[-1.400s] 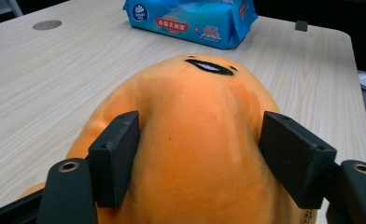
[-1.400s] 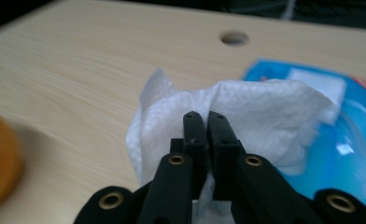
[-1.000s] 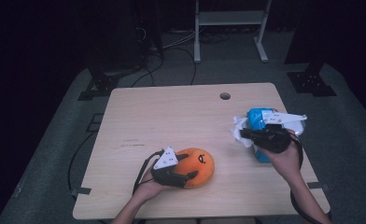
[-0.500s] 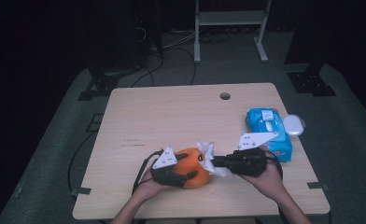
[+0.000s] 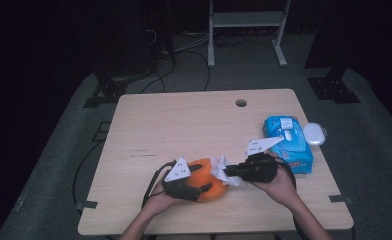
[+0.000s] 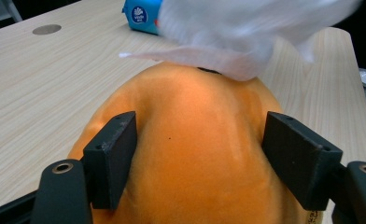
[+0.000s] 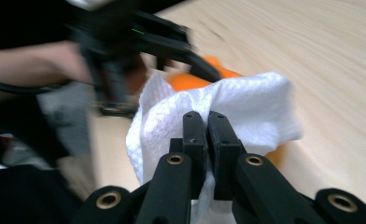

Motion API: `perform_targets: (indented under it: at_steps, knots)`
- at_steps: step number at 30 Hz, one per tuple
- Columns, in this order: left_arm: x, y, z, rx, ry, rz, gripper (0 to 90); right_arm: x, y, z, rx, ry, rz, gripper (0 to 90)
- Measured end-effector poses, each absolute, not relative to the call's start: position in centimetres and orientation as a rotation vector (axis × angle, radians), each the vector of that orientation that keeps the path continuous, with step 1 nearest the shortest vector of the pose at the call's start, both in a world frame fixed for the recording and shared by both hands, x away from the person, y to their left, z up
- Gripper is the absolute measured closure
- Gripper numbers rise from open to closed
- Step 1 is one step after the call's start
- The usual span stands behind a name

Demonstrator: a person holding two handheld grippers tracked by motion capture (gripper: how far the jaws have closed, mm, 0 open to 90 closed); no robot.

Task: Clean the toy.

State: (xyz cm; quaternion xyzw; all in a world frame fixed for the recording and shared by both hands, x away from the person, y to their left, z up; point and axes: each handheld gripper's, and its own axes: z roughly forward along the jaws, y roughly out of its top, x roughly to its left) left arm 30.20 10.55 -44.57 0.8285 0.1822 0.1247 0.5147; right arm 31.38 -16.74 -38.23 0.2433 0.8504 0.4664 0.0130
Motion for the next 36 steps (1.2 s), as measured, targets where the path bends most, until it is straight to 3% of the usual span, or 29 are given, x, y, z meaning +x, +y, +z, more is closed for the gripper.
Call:
perform_targets:
  at_steps: [7, 16, 20, 23, 29, 32, 36]
  knots:
    - [30.1, 10.5, -44.6, 1.997, 0.430, 0.310, 26.3, 32.0, -14.9, -39.5, 0.730, 2.568, 1.335, 83.1]
    - [30.1, 10.3, -44.5, 2.025, 0.394, 0.327, 26.5, 32.2, -13.3, -40.3, 0.692, 2.562, 1.345, 67.3]
    - [30.1, 10.3, -44.6, 2.032, 0.395, 0.323, 26.5, 32.2, -13.0, -40.9, 0.699, 2.547, 1.360, 65.0]
    - [30.2, 10.3, -44.4, 2.046, 0.394, 0.322, 24.0, 32.1, -12.8, -41.3, 0.717, 2.540, 1.360, 68.8]
    - [30.4, 10.9, -42.9, 2.115, 0.430, 0.298, 9.8, 31.7, -12.9, -41.8, 0.732, 2.535, 1.316, 79.2]
    - [30.7, 11.5, -43.0, 2.131, 0.437, 0.293, 11.3, 31.6, -13.1, -41.8, 0.739, 2.522, 1.308, 82.1]
    - [30.9, 11.6, -43.6, 2.121, 0.424, 0.296, 20.7, 31.4, -13.5, -41.5, 0.734, 2.513, 1.289, 83.7]
